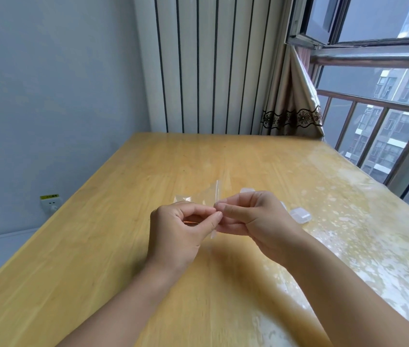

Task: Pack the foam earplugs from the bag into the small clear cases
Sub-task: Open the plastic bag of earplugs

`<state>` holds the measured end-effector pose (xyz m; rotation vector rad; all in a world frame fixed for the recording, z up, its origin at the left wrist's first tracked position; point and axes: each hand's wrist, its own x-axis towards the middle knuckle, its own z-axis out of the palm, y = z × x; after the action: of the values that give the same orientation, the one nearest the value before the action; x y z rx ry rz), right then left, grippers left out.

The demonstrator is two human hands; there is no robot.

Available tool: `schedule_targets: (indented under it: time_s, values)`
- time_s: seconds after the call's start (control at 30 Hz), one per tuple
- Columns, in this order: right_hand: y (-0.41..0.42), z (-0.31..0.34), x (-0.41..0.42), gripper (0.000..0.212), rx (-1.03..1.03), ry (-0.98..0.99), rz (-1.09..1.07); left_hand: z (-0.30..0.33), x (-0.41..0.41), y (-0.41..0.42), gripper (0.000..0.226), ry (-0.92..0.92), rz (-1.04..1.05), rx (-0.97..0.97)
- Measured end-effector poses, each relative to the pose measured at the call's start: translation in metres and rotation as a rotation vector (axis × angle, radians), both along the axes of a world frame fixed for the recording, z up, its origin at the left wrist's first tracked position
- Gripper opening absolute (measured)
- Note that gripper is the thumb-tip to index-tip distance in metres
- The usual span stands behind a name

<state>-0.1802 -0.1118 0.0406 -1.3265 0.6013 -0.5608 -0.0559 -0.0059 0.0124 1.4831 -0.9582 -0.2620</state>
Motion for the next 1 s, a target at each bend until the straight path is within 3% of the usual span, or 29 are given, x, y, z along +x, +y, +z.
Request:
schedule_targets:
  time_s: [0.1,0.2,0.37,0.63,1.0]
  values:
    - [0.002,-0.002,0.002,0.017,-0.09,0.075,-0.054,0.0,-0.002,0.001,0.012,-0.207,0.058,-0.016]
    - [0.004,-0.004,0.002,0.013,-0.138,0.132,-0.084,0.0,-0.004,0.002,0.012,-0.263,0.07,-0.009]
    - [0.005,-0.005,0.005,0.014,-0.235,0.217,-0.104,-0.002,-0.003,0.0,0.007,-0.124,0.032,0.086]
    - [-0.008,-0.001,-0.005,0.011,0.05,0.095,0.093,0.002,0.004,-0.001,0.007,0.304,-0.239,0.029]
    - [-0.014,-0.002,-0.006,0.013,0.152,-0.042,0.138,0.0,0.009,-0.001,0.01,0.325,-0.271,-0.01]
